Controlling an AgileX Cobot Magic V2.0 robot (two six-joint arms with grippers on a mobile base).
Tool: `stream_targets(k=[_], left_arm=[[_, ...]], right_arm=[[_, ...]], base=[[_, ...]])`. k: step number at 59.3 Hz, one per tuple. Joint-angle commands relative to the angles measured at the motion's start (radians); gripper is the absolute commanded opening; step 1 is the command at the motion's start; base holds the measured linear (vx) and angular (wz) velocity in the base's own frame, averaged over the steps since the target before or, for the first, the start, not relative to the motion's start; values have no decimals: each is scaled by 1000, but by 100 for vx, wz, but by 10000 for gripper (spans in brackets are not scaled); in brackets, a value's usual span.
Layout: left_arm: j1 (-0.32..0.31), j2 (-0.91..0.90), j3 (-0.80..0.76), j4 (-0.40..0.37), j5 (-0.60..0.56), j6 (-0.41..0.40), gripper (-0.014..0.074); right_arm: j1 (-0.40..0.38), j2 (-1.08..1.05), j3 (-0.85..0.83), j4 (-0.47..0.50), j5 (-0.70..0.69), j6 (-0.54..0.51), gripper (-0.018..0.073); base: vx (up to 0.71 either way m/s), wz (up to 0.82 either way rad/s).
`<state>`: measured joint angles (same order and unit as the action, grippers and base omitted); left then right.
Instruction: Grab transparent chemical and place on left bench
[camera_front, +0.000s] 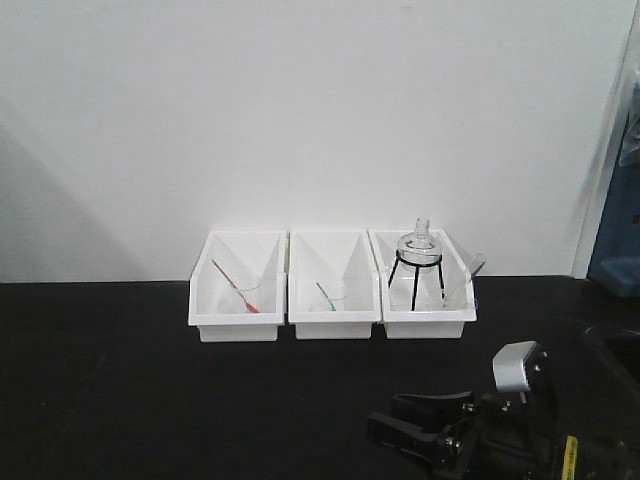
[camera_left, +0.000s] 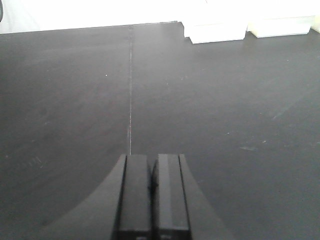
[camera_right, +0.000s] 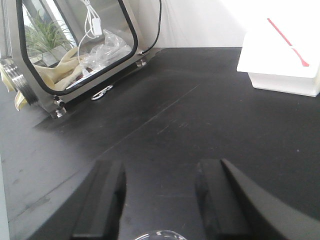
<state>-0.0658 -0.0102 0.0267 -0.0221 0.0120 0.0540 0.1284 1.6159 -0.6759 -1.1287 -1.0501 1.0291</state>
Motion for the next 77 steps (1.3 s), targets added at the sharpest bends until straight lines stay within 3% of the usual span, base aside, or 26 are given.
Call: stream_targets(k=[1,8,14,21,26,36,41,49,77], left_arm=[[-2,-19,16,-1,-78,-8,-3],[-2,-19,16,-1,-78,-8,-3],[-2,-19,16,-1,-78,-8,-3],[-2,-19,16,-1,-78,-8,-3],[-2,-19,16,-1,-78,-8,-3],[-2,-19,16,-1,-78,-8,-3],[-2,-19,16,-1,-78,-8,-3],[-2,-19,16,-1,-78,-8,-3],[-2,-19,16,-1,-78,-8,-3]], right_arm=[[-1,-32,-27,41,-69,-12,428],[-4,-47,-27,66,-69,-14,408],[-23,-104,-27,91,-39,-19,333],[-61,-212,-27,81,88,0,160],[-88,-340,-27,12,226,49,-12],[-96,-574,-27,-205,503,202,-8],[-96,-675,-27,-309,572,282,-8],[-96,-810,-27,-429,605,303,-7],[-96,-1049,-27,-457,623,294,-7]], base=[[0,0],[0,0],[0,0],[0,0],[0,0],[0,0],[0,0],[0,0],[0,0]])
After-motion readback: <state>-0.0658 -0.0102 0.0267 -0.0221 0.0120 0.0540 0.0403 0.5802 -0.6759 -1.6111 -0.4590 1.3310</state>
